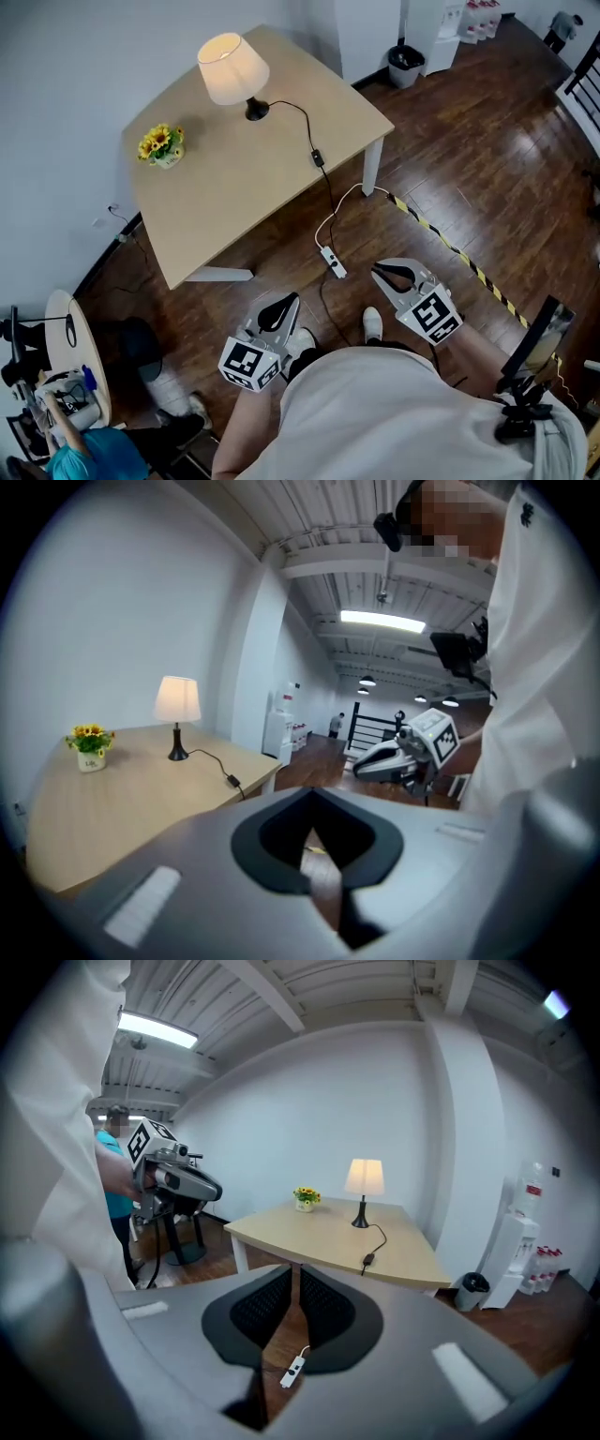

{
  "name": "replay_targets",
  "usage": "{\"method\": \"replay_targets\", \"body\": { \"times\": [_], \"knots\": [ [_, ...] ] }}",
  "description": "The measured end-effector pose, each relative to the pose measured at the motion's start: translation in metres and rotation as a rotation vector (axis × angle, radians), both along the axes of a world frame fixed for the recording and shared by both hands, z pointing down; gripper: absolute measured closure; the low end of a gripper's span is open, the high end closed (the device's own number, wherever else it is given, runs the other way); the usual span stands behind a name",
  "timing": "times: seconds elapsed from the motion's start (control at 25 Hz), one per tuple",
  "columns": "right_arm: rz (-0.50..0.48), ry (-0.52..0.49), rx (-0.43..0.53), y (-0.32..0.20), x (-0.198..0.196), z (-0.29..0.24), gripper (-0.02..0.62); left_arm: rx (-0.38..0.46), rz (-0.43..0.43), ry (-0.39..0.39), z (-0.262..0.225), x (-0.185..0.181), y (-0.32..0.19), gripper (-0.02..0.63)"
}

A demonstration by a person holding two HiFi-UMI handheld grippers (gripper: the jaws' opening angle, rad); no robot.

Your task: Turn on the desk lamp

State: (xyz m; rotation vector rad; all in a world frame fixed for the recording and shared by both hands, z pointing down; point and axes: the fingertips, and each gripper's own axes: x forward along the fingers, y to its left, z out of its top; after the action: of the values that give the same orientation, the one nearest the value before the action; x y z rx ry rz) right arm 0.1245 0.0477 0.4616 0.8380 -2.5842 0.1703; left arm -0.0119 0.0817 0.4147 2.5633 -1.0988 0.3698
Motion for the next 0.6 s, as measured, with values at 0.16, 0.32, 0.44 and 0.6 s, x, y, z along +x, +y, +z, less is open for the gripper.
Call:
{"method": "replay_targets", "body": {
  "times": [0.16, 0.32, 0.44, 0.6],
  "knots": [
    [0.087, -0.035, 0.022, 0.005, 0.008, -0.019, 0.566, 0.023, 0.057, 0.017, -0.016, 0.005, 0.008, 0.591],
    [0.175, -0.018, 0.020, 0.017, 0.009, -0.019, 0.566, 0.038, 0.098, 0.021, -0.022, -0.014, 0.022, 0.591],
    [0.177, -0.022, 0.033, 0.022, -0.010, -0.034, 0.566, 0.041, 0.098, 0.028, -0.022, -0.039, 0.031, 0.591],
    [0.164, -0.009, 0.053, 0.032, -0.033, -0.049, 0.566, 0.043, 0.089, 0.040, -0.026, -0.062, 0.041, 0.591]
  ]
}}
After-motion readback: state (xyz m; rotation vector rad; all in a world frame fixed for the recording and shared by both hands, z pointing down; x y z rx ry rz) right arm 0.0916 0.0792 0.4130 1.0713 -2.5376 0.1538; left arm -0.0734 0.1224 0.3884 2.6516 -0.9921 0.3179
